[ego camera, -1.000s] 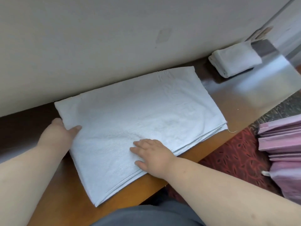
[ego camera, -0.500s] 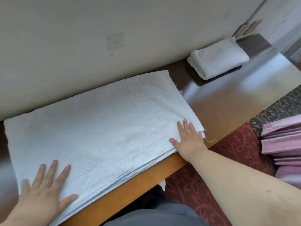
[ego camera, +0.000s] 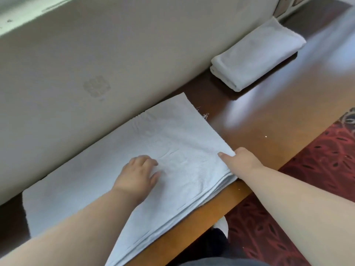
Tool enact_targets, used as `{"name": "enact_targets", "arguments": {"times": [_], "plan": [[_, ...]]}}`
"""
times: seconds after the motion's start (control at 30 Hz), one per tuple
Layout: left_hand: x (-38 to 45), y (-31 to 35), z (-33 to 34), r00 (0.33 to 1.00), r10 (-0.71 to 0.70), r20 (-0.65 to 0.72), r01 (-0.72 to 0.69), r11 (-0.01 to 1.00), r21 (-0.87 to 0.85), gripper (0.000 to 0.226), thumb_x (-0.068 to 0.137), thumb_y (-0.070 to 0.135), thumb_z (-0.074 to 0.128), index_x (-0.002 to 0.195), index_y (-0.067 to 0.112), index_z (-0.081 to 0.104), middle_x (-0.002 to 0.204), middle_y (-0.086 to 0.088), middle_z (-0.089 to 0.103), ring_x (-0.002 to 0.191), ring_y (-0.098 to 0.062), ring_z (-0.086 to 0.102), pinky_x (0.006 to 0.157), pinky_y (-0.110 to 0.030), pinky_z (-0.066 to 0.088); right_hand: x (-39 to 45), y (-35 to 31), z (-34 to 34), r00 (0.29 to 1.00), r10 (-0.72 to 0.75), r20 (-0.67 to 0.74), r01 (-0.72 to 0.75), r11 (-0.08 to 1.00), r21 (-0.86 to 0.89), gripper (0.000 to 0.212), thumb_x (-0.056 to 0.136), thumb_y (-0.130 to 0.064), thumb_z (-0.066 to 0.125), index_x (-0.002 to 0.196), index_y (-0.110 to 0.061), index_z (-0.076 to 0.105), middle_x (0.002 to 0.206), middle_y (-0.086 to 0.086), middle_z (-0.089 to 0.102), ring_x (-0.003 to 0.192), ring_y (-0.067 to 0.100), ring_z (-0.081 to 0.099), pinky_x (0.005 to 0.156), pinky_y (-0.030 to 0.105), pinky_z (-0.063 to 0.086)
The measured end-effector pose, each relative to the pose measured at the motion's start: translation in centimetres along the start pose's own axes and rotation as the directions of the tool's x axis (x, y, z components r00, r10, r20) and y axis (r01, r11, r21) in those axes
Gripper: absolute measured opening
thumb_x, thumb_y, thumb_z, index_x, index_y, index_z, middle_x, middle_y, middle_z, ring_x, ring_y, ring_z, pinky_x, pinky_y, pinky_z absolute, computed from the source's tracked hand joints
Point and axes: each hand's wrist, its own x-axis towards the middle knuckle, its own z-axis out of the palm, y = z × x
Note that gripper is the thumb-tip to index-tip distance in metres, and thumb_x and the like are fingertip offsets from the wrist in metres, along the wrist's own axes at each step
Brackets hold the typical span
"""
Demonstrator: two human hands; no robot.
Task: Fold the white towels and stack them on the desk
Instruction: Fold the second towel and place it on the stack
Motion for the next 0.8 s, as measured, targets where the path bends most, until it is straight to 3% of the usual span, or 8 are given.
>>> {"name": "enact_targets", "arguments": {"times": [0.1, 0.17, 0.27, 0.33, 0.43, 0.53, 0.67, 0.8], "plan": [[8.9, 4.8, -0.1, 0.996, 0.046, -0.07, -0.052, 0.995, -0.089, 0.044, 0.098, 0.046, 0.043, 0.139, 0.03, 0.046, 0.148, 0.001, 0.039, 0.138, -0.022, 0.029, 0.115, -0.035, 0.023, 1.0, 0.3, -0.3, 0.998, -0.012, 0.055, 0.016, 0.997, -0.073, 0.049, 0.095, -0.06, 0.05, 0.109, -0.014, 0.057, 0.091, 0.003, 0.061, 0.078, 0.02, 0.059, 0.058, 0.031, 0.042], [13.7, 6.3, 0.6, 0.998, -0.05, 0.026, 0.05, 0.998, -0.026, 0.052, 0.095, 0.054, 0.041, 0.143, 0.036, 0.036, 0.158, -0.004, 0.024, 0.145, -0.026, 0.017, 0.12, -0.047, 0.012, 1.1, 0.8, 0.4, 0.999, -0.037, 0.033, 0.037, 0.999, -0.009, 0.039, 0.095, -0.055, 0.054, 0.09, -0.016, 0.056, 0.082, 0.001, 0.057, 0.068, 0.018, 0.056, 0.052, 0.03, 0.037], [17.4, 7.5, 2.0, 0.955, -0.23, 0.19, 0.223, 0.973, 0.057, 0.064, 0.087, 0.071, 0.036, 0.143, 0.047, 0.019, 0.164, -0.001, -0.006, 0.15, -0.034, -0.007, 0.116, -0.061, 0.0, 0.1, 2.0, 1.7, 0.956, -0.157, -0.247, 0.196, 0.97, 0.144, 0.04, 0.09, -0.041, 0.065, 0.066, -0.019, 0.041, 0.082, -0.001, 0.044, 0.068, 0.019, 0.048, 0.056, 0.028, 0.033], [17.8, 7.8, 3.0, 0.945, -0.254, 0.207, 0.239, 0.966, 0.098, 0.069, 0.084, 0.076, 0.032, 0.143, 0.046, 0.013, 0.163, -0.002, -0.014, 0.149, -0.036, -0.013, 0.116, -0.062, 0.0, -0.8, 2.4, 2.0, 0.918, -0.193, -0.346, 0.25, 0.96, 0.127, 0.033, 0.09, -0.035, 0.066, 0.069, -0.024, 0.043, 0.087, -0.004, 0.047, 0.069, 0.015, 0.05, 0.056, 0.026, 0.034], [18.3, 7.4, 2.4, 0.976, -0.17, 0.137, 0.159, 0.983, 0.088, 0.076, 0.075, 0.085, 0.033, 0.138, 0.042, 0.027, 0.157, -0.006, 0.01, 0.147, -0.032, 0.009, 0.115, -0.05, 0.015, -1.2, 2.5, 1.7, 0.963, -0.094, -0.251, 0.152, 0.963, 0.221, 0.023, 0.09, -0.035, 0.065, 0.088, -0.026, 0.044, 0.077, -0.001, 0.057, 0.056, 0.013, 0.052, 0.047, 0.028, 0.041], [22.1, 6.6, -1.1, 0.995, -0.068, -0.073, 0.063, 0.996, -0.07, 0.05, 0.089, 0.063, 0.048, 0.122, 0.027, 0.051, 0.136, -0.004, 0.038, 0.118, -0.028, 0.048, 0.095, -0.039, 0.041, -0.6, 1.8, 0.6, 0.99, 0.007, -0.143, 0.022, 0.98, 0.199, 0.045, 0.086, -0.058, 0.064, 0.105, -0.026, 0.038, 0.078, -0.004, 0.06, 0.061, 0.012, 0.061, 0.052, 0.031, 0.051], [27.5, 6.4, -4.6, 0.993, -0.106, 0.052, 0.11, 0.991, -0.077, 0.055, 0.093, 0.016, 0.055, 0.144, 0.016, 0.035, 0.136, -0.016, 0.05, 0.116, -0.036, 0.057, 0.097, -0.041, 0.047, 0.7, 0.8, -0.2, 0.999, 0.034, -0.007, -0.034, 0.997, -0.065, 0.054, 0.089, -0.073, 0.046, 0.085, -0.018, 0.048, 0.068, -0.002, 0.058, 0.055, 0.012, 0.054, 0.049, 0.027, 0.037], [29.1, 6.2, -5.4, 0.991, -0.072, 0.112, 0.068, 0.997, 0.04, 0.044, 0.094, 0.013, 0.054, 0.137, 0.006, 0.046, 0.128, -0.019, 0.059, 0.115, -0.039, 0.058, 0.099, -0.044, 0.048, 0.6, 1.0, 0.5, 0.999, -0.037, -0.004, 0.037, 0.995, -0.088, 0.036, 0.094, -0.052, 0.057, 0.077, -0.022, 0.046, 0.073, -0.004, 0.053, 0.06, 0.011, 0.05, 0.05, 0.026, 0.032]]}}
